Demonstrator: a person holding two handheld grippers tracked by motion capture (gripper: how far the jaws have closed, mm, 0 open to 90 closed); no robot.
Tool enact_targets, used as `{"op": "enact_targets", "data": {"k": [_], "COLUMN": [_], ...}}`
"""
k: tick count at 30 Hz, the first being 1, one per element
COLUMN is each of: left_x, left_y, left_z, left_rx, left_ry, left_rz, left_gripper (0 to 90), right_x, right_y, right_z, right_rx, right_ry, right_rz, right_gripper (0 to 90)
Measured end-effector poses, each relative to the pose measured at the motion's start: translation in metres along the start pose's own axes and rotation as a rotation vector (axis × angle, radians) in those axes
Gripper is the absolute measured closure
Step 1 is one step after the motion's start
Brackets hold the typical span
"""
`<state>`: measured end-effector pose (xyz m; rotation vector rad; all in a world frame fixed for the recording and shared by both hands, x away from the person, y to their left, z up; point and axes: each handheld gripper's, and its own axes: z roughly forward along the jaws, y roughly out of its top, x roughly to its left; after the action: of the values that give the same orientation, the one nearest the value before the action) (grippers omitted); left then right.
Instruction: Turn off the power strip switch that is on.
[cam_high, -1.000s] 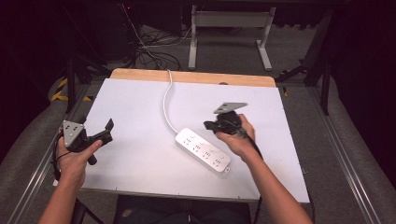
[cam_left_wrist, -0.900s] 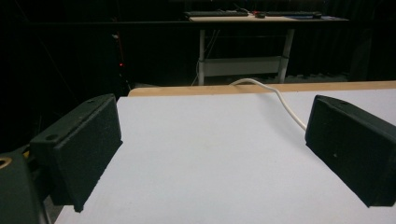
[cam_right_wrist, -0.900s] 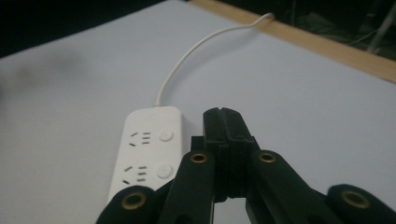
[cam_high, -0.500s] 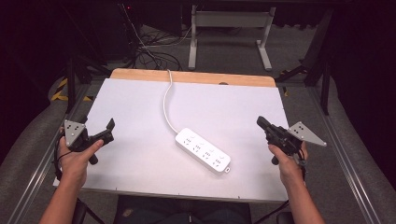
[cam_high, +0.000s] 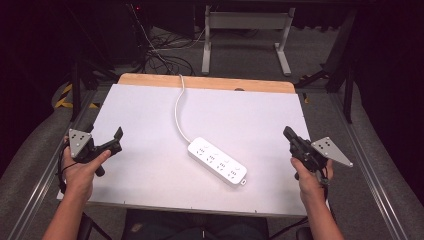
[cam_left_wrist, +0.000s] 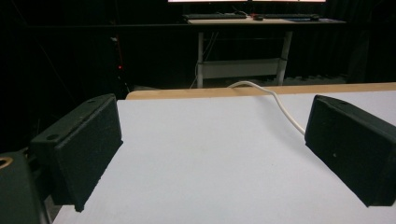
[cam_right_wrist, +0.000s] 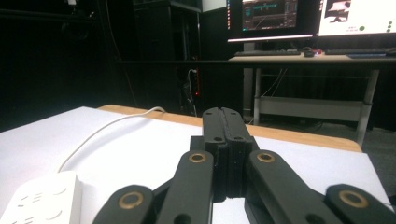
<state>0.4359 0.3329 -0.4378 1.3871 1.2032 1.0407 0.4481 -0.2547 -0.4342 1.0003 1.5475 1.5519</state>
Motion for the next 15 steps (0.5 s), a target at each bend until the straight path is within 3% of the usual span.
{"op": "enact_targets", "data": {"k": [5,6,7,8,9,10,11,12,15], "left_x": [0.0008,0.0004,0.0004,0.0001,-0.0001,-0.0003,-0.0002,0.0001,0.0008], "left_y": [-0.0002,0.0,0.0,0.0001,0.0001,0.0,0.0,-0.0001,0.0], "left_z": [0.0004,0.0003,0.0003,0.0002,0.0001,0.0001,0.0,0.0,0.0], "left_rx": [0.003,0.003,0.003,0.002,0.001,-0.001,0.002,0.002,0.001], "left_ry": [0.0,-0.001,-0.001,-0.002,-0.003,-0.003,-0.003,-0.003,-0.001], "left_rz": [-0.003,0.001,0.001,0.001,0.001,0.0,0.0,-0.001,-0.004], "left_gripper": [4.5,4.5,4.5,4.5,4.4,4.4,4.4,4.3,4.2], "right_x": [0.0018,0.0028,0.0028,0.0028,0.0023,0.0019,0.0019,0.002,0.0015], "right_y": [-0.0019,-0.0034,-0.0034,-0.0035,-0.0037,-0.0042,-0.0042,-0.0046,-0.0048], "right_z": [0.0032,0.0044,0.0044,0.0055,0.008,0.009,0.009,0.0101,0.0107], "right_rx": [0.018,0.02,0.02,0.026,0.049,0.05,0.05,0.054,0.05], "right_ry": [0.009,0.003,0.003,-0.003,-0.005,-0.006,-0.006,-0.032,-0.048], "right_rz": [-0.006,0.004,0.004,0.013,0.055,0.067,0.067,0.07,0.074], "right_gripper": [82.2,64.4,64.4,52.2,29.4,21.8,21.8,8.8,4.2]}}
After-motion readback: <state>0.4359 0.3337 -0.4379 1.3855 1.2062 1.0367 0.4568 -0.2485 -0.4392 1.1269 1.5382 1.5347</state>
